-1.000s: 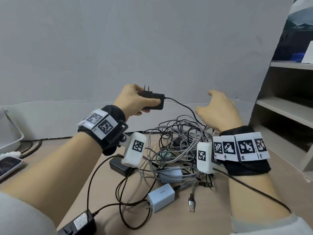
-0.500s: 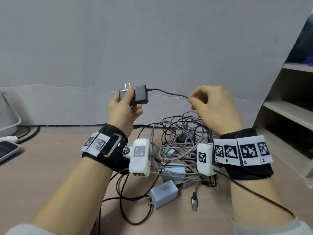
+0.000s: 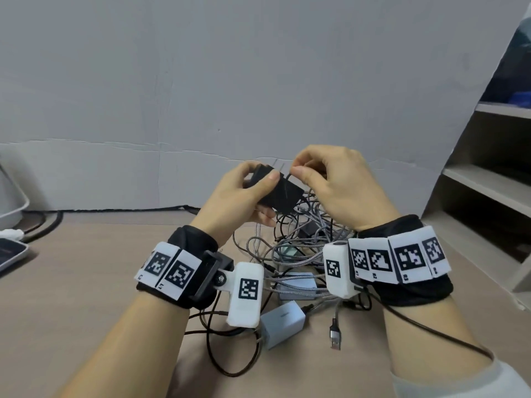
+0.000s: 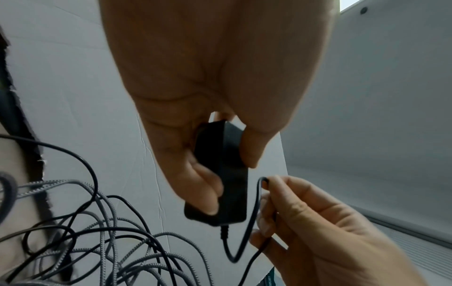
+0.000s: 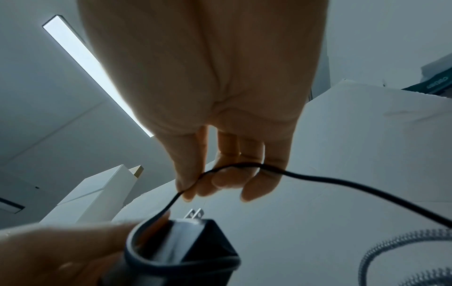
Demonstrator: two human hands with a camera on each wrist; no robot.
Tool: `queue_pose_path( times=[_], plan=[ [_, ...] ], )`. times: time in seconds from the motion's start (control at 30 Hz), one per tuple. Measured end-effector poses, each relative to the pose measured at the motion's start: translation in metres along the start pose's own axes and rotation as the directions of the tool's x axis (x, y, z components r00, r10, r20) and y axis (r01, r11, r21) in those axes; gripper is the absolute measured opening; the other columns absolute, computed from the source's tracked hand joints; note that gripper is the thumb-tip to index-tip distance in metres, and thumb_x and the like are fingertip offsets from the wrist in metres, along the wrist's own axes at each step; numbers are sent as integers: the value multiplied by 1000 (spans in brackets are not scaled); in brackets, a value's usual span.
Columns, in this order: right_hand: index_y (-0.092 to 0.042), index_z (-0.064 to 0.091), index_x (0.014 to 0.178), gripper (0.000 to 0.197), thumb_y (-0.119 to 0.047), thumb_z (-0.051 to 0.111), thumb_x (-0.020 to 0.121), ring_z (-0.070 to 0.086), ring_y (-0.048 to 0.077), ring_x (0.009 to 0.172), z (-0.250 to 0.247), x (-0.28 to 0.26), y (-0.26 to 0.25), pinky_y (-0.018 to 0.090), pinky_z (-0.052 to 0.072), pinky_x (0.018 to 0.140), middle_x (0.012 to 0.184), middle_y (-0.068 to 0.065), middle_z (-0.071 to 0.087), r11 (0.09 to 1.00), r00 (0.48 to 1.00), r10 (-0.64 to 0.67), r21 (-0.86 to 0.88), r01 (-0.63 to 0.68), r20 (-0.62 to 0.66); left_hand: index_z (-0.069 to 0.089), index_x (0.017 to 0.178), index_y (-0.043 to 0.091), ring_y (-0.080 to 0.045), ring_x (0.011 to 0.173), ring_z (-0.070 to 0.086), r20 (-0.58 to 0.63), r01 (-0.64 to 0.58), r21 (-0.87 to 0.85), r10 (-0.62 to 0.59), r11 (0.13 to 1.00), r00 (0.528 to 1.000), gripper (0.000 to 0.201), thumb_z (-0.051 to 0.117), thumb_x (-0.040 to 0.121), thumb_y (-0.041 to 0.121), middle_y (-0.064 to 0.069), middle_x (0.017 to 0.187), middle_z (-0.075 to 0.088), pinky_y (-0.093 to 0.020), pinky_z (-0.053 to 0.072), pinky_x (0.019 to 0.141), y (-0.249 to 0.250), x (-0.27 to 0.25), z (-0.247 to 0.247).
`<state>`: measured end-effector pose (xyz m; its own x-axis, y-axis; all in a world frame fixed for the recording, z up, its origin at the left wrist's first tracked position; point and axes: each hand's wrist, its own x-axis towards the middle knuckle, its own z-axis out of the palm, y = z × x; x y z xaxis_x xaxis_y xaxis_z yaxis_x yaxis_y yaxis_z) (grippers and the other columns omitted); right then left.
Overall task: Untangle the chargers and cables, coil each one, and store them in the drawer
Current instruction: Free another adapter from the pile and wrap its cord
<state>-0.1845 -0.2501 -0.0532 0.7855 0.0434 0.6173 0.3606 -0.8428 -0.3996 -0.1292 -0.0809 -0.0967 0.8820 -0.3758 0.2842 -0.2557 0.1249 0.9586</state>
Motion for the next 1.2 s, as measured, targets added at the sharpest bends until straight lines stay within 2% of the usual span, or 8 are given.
queue_pose_path(
  times=[0.13,0.3,0.43,0.7,0.9,1.03,1.13,1.2],
  plan=[
    [-24,73,89,9,-27,67,95,65,10,82,0,0,1,33,54,77,81,-8,71,1000,1000,-5,28,5,11,59,121,6,-23,62,61,96,7,34,-10,999,995,42,62,97,40,-14,91,71,-35,57,62,5,-4,3],
    [-25,71,86,8,-32,76,88,64,11,81,-1,-1,1,32,54,74,77,-7,70,997,999,24,66,-26,45,60,119,3,-21,60,60,177,-21,134,-3,991,984,30,70,93,16,-16,92,66,-35,59,62,5,-5,-3],
    [-26,72,91,2,-24,73,90,66,7,89,-11,-3,10,25,50,82,85,-11,72,998,983,59,7,-61,172,62,119,1,-22,61,61,198,16,79,-31,997,980,27,65,96,14,-13,89,67,-33,58,63,8,-6,-15],
    [-27,71,91,6,-27,67,96,66,14,91,-16,0,20,34,50,89,83,-10,72,994,995,102,-39,-101,23,58,123,-6,-22,61,61,335,73,-2,-68,997,940,42,60,90,21,-8,84,68,-30,57,59,15,-12,-24],
    [-25,73,95,9,-23,64,97,64,14,87,-5,0,16,32,48,83,83,-10,72,995,992,93,-32,-90,86,61,116,-1,-17,59,61,426,119,-227,-12,966,905,28,52,98,17,-10,69,61,-26,57,56,18,-11,-19],
    [-30,66,81,29,-12,52,100,64,18,78,4,0,11,36,51,73,81,-5,70,998,984,56,-39,-50,171,58,123,-4,-13,64,63,296,109,-499,51,860,954,37,51,98,22,-11,95,68,-20,58,60,23,-7,-4],
    [-37,67,117,26,-26,47,104,64,13,77,4,1,18,31,50,71,87,-5,71,991,969,131,-60,-121,208,65,116,-1,-17,77,62,128,72,-741,35,668,991,31,53,99,22,-20,117,62,-22,58,65,29,-3,-3],
    [-34,66,123,28,-27,46,104,63,8,74,1,0,28,32,50,76,85,-7,71,980,957,187,-109,-167,220,69,114,-1,-22,95,60,61,32,-886,48,463,997,30,51,103,21,-20,128,62,-25,59,66,30,0,-9]
  ],
)
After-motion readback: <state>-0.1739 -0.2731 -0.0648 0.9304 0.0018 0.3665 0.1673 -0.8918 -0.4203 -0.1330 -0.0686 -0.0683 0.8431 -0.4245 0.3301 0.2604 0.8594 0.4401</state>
